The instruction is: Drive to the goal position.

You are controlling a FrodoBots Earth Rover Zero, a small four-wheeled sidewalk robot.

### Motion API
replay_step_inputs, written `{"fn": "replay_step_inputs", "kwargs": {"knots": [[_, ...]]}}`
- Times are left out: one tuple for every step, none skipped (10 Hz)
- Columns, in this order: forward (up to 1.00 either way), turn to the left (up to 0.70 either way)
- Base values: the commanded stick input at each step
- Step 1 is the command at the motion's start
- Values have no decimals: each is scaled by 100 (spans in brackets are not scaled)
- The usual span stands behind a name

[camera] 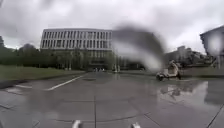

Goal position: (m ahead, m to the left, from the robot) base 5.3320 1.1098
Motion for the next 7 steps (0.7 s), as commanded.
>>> {"fn": "replay_step_inputs", "kwargs": {"knots": [[70,0],[70,1],[70,3],[70,14],[70,7],[70,0],[70,0]]}}
